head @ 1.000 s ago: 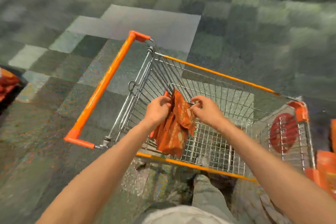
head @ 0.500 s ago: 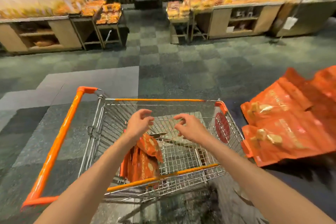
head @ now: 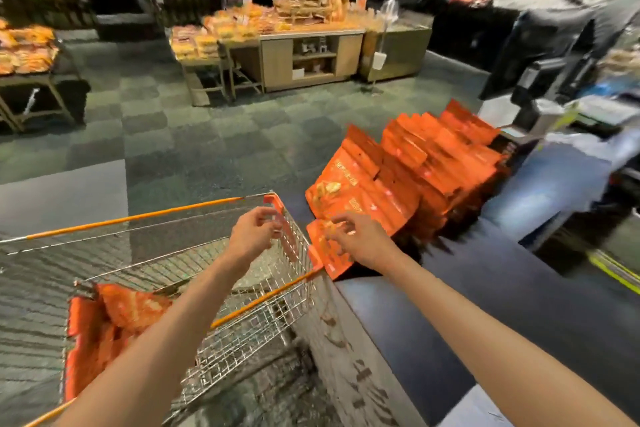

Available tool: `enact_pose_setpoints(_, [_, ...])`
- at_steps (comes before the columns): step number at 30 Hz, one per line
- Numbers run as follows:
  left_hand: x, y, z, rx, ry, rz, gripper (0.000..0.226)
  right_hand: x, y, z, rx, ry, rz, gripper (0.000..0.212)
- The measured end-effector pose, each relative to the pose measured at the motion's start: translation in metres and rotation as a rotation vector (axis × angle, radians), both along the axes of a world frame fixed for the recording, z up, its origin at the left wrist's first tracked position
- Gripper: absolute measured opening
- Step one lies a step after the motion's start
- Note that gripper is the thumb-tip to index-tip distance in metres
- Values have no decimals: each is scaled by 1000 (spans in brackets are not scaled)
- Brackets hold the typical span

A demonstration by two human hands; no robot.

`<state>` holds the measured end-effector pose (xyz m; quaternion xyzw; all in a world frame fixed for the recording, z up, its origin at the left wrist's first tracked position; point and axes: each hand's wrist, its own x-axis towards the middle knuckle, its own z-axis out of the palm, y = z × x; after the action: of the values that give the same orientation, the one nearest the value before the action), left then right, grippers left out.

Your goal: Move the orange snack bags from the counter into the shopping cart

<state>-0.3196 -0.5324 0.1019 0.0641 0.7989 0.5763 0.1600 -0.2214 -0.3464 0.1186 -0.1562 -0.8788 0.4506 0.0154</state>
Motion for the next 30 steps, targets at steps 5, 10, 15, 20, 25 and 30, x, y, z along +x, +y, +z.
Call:
enact_pose_setpoints(5, [36,76,2,56,-33,-123,25,60,64,16,-32,8,-121,29])
enact_pose_setpoints(10, [44,116,1,53,-31,-174,26,79,102,16,-21,8,-155,31])
enact_pose_setpoints(15, [24,143,-4,42,-41,-193,26,64,119,5,225,74,-211,30])
enact_pose_setpoints(20, [-22,171,-12,28,3,-229,25,18,128,-17,330,152,-239,32])
enact_pose_setpoints(25, [-96,206,-25,-41,45,-306,27,-40,142,-40,320,65,-292,33])
enact_pose_setpoints(30, [-170,244,-39,-246,254,-455,34,-92,153,-60,316,-73,-330,36])
